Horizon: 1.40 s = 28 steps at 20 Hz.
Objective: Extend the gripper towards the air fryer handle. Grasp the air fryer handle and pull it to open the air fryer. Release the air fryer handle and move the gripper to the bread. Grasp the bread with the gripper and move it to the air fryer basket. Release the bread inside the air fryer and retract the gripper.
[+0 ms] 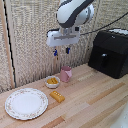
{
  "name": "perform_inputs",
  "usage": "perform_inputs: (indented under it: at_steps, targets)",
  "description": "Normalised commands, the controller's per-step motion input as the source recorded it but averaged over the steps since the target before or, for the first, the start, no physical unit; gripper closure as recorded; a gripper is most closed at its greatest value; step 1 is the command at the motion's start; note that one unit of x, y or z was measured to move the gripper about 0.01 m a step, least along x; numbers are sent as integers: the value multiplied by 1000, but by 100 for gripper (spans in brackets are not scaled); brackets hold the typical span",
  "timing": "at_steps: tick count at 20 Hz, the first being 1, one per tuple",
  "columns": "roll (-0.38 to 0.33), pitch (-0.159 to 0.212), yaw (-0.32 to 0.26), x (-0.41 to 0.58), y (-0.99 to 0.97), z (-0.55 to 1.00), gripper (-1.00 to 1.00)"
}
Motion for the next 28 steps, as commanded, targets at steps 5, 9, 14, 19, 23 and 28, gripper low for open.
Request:
perform_inputs:
  at_steps: [5, 9, 14, 19, 23, 28]
  targets:
    - [-139, 3, -290, 11, -7, 76, -100]
    - [-155, 1, -339, 14, 0, 113, -100]
    - [-244, -2, -275, 86, 0, 94, -100]
    - [-371, -29, -165, 32, 0, 21, -100]
    - [-375, -102, -124, 19, 0, 0, -100]
    - [-375, -143, -111, 58, 0, 0, -100]
